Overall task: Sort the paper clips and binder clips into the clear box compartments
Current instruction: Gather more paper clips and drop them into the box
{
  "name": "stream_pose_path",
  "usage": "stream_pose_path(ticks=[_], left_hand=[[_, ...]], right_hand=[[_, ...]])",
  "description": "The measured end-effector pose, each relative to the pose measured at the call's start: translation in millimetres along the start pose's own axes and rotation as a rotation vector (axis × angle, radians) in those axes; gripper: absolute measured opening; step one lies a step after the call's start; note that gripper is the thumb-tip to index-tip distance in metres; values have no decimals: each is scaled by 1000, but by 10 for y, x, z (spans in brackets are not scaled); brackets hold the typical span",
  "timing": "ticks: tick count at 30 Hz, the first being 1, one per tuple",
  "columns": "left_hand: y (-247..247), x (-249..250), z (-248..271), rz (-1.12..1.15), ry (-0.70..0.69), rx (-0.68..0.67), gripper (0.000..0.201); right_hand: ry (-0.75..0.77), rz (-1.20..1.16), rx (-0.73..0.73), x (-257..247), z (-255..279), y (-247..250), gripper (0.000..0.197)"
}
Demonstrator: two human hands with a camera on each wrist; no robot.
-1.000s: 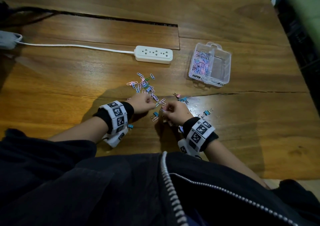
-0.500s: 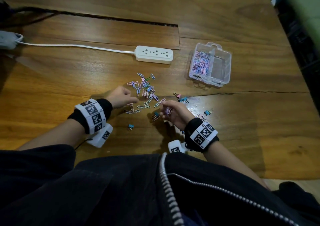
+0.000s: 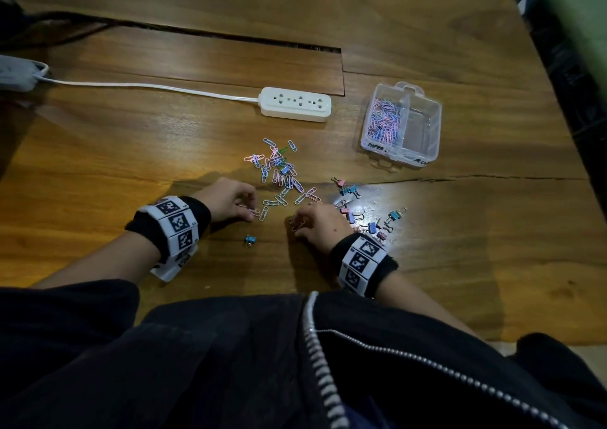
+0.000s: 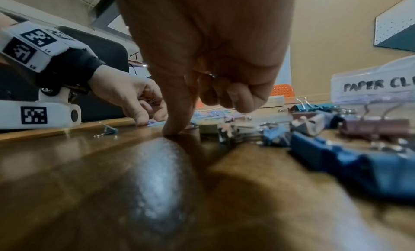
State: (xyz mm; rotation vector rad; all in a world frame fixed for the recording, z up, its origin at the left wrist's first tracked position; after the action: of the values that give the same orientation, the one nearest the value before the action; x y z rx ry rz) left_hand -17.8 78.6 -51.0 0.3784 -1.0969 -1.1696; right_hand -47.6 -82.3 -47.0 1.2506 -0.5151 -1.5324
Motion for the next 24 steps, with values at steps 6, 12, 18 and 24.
stream_pose_path(ticks=[6, 12, 18, 24], left_hand=[[-68, 42, -31, -183, -70, -61, 13], [-22, 22, -37, -42, -17, -41, 18], [5, 87, -36, 1219, 160, -96, 29], [71, 32, -33, 1022, 209, -9, 33]], right_hand=[[81, 113, -67, -34, 14, -89, 12], [-35, -411, 38, 132, 29, 141, 13], [-293, -1370, 128, 499, 48, 507, 24], [-426, -1470, 111, 552, -6, 484, 27]])
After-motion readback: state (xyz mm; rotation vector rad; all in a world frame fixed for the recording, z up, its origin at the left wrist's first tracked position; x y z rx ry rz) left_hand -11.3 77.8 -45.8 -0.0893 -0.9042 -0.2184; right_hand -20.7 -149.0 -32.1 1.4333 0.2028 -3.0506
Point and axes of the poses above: each hand's wrist, its own z-axis away from the middle knuckle, its own y-axis out of the back of the hand, x = y × z, the point moved 7 cm from there along -z, towards the middle knuckle, and after that the axes turned 3 degrees about x, right-handed, at the moved point
